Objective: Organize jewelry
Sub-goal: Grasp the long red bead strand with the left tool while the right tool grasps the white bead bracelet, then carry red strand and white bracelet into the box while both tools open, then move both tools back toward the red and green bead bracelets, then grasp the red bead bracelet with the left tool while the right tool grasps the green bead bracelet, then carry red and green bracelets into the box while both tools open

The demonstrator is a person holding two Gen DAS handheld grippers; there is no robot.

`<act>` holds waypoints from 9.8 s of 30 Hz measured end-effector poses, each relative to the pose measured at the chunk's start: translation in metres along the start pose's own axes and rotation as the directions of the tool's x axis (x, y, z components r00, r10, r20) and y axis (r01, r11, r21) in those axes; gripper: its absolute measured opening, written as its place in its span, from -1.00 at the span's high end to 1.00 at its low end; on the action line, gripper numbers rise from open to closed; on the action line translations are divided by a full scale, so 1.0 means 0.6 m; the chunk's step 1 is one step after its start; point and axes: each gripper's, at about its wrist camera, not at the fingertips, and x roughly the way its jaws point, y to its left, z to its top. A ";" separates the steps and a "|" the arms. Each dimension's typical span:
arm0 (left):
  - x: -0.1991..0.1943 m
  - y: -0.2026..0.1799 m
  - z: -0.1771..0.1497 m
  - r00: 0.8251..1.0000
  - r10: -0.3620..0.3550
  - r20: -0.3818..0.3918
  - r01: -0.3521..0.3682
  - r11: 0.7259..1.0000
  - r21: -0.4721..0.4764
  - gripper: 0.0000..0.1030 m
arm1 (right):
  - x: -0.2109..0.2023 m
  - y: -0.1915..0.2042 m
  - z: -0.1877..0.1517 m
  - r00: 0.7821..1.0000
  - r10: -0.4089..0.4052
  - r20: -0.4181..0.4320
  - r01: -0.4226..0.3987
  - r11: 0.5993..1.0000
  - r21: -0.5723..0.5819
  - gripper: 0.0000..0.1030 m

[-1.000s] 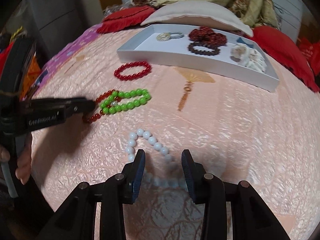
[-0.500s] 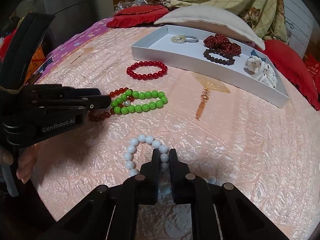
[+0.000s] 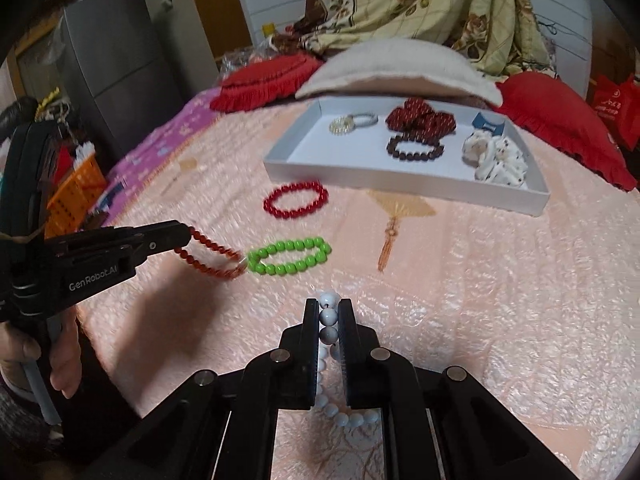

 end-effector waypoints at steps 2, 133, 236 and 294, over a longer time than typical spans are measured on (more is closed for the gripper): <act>-0.018 -0.002 0.001 1.000 0.003 0.022 -0.003 1.000 0.007 0.88 | -0.014 0.000 0.002 1.000 0.002 0.018 -0.002 1.000 0.009 0.83; -0.044 -0.105 0.078 0.969 0.216 0.118 -0.226 0.970 0.085 0.18 | -0.040 -0.115 0.071 0.974 -0.212 0.082 0.187 0.952 0.243 0.15; -0.044 -0.027 0.100 0.995 -0.030 0.096 0.024 0.998 0.064 0.85 | -0.030 0.029 0.079 0.988 -0.087 0.126 0.083 0.996 0.039 0.83; 0.186 -0.018 0.207 0.990 0.137 0.037 -0.141 0.984 0.110 0.48 | 0.206 -0.142 0.232 0.998 -0.054 -0.040 0.063 0.965 0.256 0.19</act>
